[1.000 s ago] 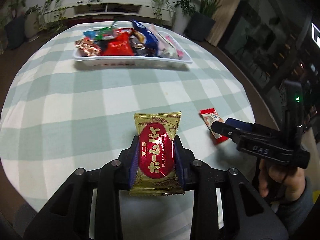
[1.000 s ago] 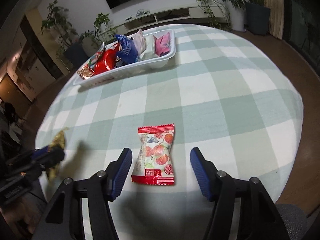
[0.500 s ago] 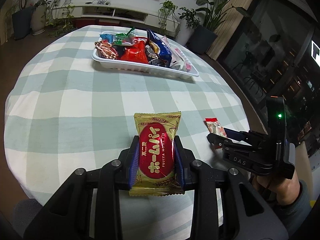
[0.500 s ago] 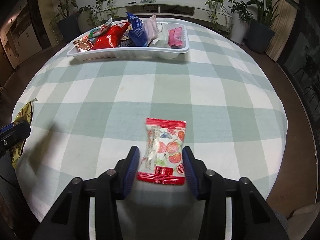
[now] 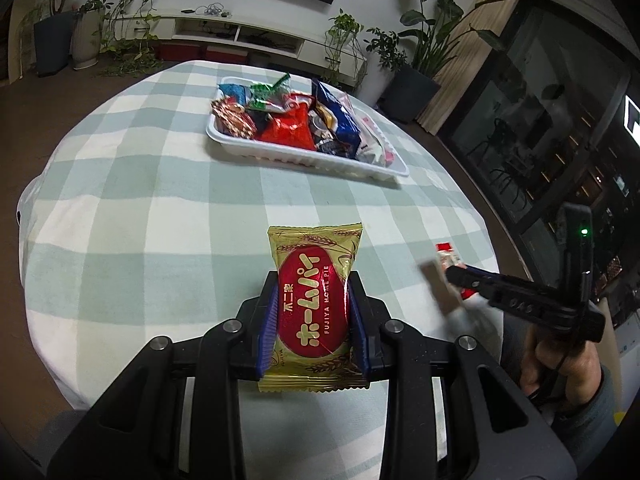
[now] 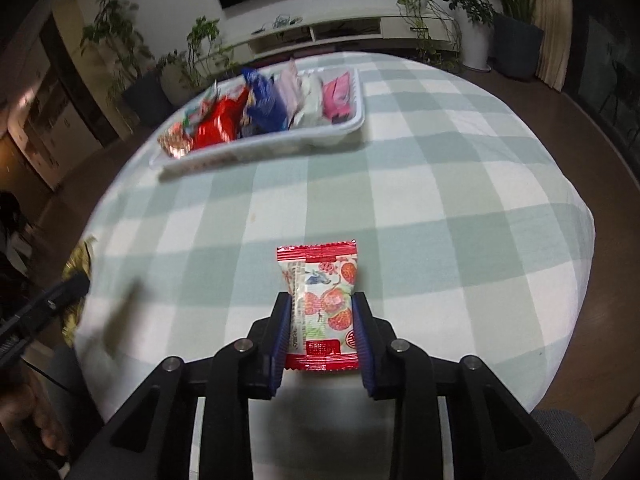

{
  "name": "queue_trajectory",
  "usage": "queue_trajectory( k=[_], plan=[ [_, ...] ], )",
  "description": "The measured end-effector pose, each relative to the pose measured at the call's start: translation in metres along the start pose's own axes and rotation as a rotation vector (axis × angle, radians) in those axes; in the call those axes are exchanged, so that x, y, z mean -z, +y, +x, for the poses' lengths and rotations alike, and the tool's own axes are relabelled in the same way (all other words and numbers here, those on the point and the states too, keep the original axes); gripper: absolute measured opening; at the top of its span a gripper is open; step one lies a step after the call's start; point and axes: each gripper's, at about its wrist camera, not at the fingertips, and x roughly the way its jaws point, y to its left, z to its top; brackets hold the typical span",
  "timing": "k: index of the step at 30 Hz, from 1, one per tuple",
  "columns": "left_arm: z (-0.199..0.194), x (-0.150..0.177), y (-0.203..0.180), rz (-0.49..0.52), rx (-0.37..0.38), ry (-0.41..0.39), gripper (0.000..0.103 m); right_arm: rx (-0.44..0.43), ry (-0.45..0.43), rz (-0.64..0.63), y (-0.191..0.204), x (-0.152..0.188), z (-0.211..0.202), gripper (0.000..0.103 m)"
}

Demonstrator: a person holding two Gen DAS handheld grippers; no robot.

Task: Organize snacks
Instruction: 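Carry both packets over the tray, lower them in and open both grippers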

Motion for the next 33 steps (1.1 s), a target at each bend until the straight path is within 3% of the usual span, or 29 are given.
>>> queue_trajectory(
  k=[8,16,23,33],
  plan=[
    [-0.007,-0.064,0.009,0.033,-0.045,-0.071,0.029,-0.069,-0.108,0.084,-0.023,-0.060,-0.028,0.031],
    [0.011,-0.150,0.026,0.044,-0.062,-0.125,0.029,-0.100,-0.212,0.005,0.004,-0.143,-0.037,0.031],
    [0.058,-0.205,0.047,0.023,-0.062,-0.127,0.029,-0.098,-0.183,-0.054,0.037,-0.203,0.014,0.031],
    [0.132,-0.206,0.062,0.015,-0.056,-0.087,0.029,-0.061,-0.099,-0.098,0.049,-0.220,0.097,0.032]
  ],
)
